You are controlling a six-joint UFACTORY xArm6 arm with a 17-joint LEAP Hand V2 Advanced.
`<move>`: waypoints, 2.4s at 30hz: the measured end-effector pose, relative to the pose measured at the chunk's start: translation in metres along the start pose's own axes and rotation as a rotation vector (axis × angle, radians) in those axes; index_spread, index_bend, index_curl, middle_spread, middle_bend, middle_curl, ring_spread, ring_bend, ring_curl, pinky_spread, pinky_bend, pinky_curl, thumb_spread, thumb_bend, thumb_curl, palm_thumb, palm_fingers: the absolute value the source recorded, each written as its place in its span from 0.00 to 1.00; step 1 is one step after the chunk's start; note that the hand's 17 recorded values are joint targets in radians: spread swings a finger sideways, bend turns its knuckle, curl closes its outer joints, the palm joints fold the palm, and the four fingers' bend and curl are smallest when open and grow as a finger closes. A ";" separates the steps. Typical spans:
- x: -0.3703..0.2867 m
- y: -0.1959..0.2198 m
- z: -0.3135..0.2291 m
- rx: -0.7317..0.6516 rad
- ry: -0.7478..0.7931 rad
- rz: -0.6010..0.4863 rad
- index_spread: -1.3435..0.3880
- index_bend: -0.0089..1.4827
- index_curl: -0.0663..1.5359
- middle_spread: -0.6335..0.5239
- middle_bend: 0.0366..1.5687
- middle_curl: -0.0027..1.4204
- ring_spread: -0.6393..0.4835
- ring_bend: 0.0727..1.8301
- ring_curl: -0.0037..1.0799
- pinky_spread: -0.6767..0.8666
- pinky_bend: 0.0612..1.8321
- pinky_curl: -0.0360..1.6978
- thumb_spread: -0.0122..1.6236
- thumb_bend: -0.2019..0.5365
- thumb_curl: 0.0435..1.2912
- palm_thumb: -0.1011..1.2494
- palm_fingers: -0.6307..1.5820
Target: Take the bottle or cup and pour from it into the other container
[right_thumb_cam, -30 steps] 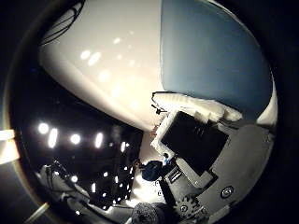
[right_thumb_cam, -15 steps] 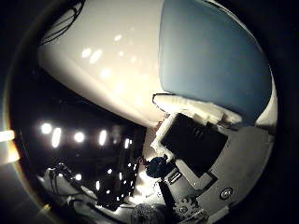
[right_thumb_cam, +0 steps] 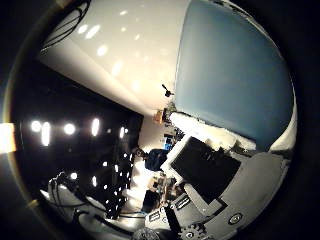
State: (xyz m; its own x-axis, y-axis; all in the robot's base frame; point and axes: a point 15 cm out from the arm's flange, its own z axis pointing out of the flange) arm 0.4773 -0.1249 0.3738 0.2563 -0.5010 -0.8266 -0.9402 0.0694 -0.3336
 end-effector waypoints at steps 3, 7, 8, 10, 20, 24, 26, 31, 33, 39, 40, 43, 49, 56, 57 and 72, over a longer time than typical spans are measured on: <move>-0.026 -0.003 0.012 -0.041 0.028 -0.012 0.48 0.26 0.70 0.32 0.59 0.64 0.33 0.65 0.62 0.17 0.61 0.45 0.37 0.23 0.52 0.74 0.66; -0.055 -0.004 0.044 -0.132 0.083 -0.046 0.48 0.26 0.71 0.31 0.59 0.64 0.32 0.65 0.63 0.16 0.60 0.46 0.37 0.23 0.52 0.74 0.66; -0.062 -0.006 0.050 -0.150 0.109 -0.061 0.47 0.26 0.72 0.31 0.59 0.65 0.32 0.65 0.63 0.16 0.60 0.46 0.36 0.23 0.52 0.74 0.66; -0.070 -0.008 0.053 -0.186 0.182 -0.080 0.47 0.26 0.72 0.30 0.59 0.65 0.32 0.65 0.63 0.15 0.60 0.47 0.36 0.23 0.53 0.74 0.66; -0.100 -0.032 0.072 -0.286 0.534 -0.193 0.46 0.25 0.73 0.29 0.58 0.66 0.31 0.63 0.64 0.15 0.58 0.48 0.33 0.23 0.54 0.75 0.67; -0.104 -0.040 0.084 -0.331 0.710 -0.276 0.45 0.25 0.73 0.29 0.57 0.66 0.30 0.63 0.64 0.14 0.57 0.48 0.31 0.23 0.55 0.75 0.68; -0.109 -0.043 0.092 -0.344 0.760 -0.305 0.45 0.24 0.73 0.28 0.57 0.66 0.30 0.62 0.64 0.13 0.56 0.48 0.30 0.23 0.55 0.75 0.68; -0.114 -0.051 0.108 -0.386 0.905 -0.387 0.45 0.24 0.73 0.27 0.56 0.66 0.30 0.62 0.65 0.13 0.55 0.48 0.29 0.23 0.55 0.75 0.69; -0.116 -0.053 0.114 -0.406 0.967 -0.422 0.44 0.23 0.73 0.27 0.56 0.66 0.30 0.61 0.65 0.13 0.55 0.48 0.29 0.22 0.55 0.75 0.69; -0.128 -0.061 0.144 -0.473 1.160 -0.545 0.44 0.22 0.73 0.27 0.55 0.67 0.29 0.60 0.65 0.12 0.54 0.49 0.28 0.22 0.55 0.75 0.69; -0.129 -0.061 0.152 -0.484 1.184 -0.564 0.44 0.22 0.73 0.27 0.55 0.67 0.29 0.60 0.65 0.12 0.54 0.49 0.28 0.23 0.55 0.75 0.69; -0.130 -0.061 0.178 -0.524 1.232 -0.615 0.43 0.21 0.73 0.26 0.54 0.67 0.29 0.60 0.65 0.12 0.54 0.49 0.28 0.22 0.56 0.75 0.70; -0.116 -0.064 0.210 -0.610 1.368 -0.696 0.42 0.19 0.73 0.26 0.53 0.67 0.28 0.59 0.65 0.11 0.53 0.48 0.27 0.22 0.56 0.75 0.71; -0.095 -0.066 0.234 -0.694 1.488 -0.750 0.42 0.18 0.73 0.25 0.51 0.68 0.28 0.58 0.65 0.11 0.53 0.48 0.27 0.22 0.56 0.75 0.71; -0.092 -0.066 0.237 -0.706 1.501 -0.757 0.42 0.18 0.73 0.25 0.51 0.68 0.28 0.58 0.65 0.11 0.52 0.48 0.27 0.22 0.56 0.75 0.71; -0.084 -0.054 0.260 -0.841 1.644 -0.826 0.40 0.16 0.74 0.24 0.49 0.69 0.28 0.57 0.67 0.11 0.52 0.49 0.28 0.22 0.55 0.75 0.71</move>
State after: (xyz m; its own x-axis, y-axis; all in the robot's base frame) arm 0.5649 0.1377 0.3434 0.6441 -0.3850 0.6610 -0.7025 -0.6396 0.3121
